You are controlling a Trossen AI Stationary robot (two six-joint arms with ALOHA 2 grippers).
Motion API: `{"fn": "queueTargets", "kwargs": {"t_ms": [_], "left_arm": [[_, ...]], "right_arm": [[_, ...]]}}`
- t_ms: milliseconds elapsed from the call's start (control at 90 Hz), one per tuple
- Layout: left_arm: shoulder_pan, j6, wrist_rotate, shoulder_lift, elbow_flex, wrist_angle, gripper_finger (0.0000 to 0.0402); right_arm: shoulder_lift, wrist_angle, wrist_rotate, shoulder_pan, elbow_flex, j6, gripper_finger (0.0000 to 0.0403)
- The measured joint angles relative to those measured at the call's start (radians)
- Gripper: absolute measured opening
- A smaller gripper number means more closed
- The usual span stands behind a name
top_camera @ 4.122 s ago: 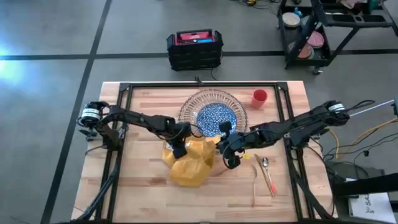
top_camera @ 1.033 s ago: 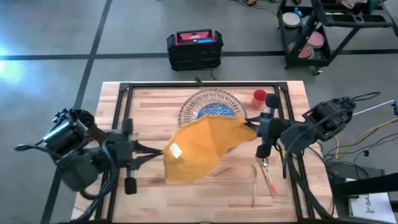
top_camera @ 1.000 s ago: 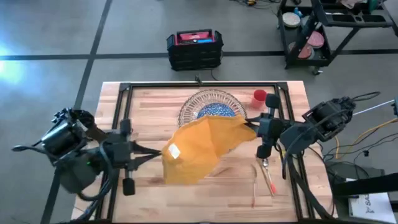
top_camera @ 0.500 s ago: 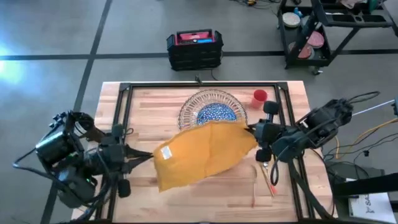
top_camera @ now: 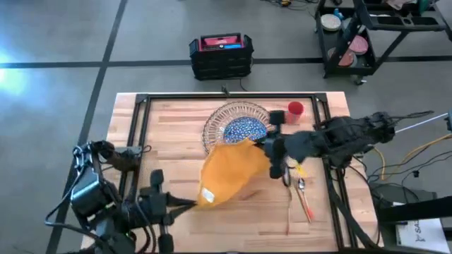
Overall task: Set table place
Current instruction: Fold the yellow table napkin
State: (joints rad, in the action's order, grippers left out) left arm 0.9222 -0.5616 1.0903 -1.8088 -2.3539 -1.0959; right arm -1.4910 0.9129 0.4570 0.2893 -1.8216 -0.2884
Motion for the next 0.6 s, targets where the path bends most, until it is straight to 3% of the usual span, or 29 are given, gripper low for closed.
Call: {"fn": "queueTargets", "kwargs": {"t_ms": [133, 222, 600], "left_arm": [[0.018, 0.253, 0.052, 0.0, 0.0, 0.243, 0.0], [0.027, 0.346, 0.085, 0.0, 0.0, 0.318, 0.0], [-0.018, 0.275, 0.097, -0.02, 0.0, 0.348, 0.0]], "right_arm": [[0.0, -0.009, -0.003, -0.067, 0.036, -0.023, 0.0], [0.005, 0.009, 0.026, -0.081, 0.038, -0.021, 0.0], [0.013, 0.141, 0.064, -0.045, -0.044, -0.02, 0.0]]}}
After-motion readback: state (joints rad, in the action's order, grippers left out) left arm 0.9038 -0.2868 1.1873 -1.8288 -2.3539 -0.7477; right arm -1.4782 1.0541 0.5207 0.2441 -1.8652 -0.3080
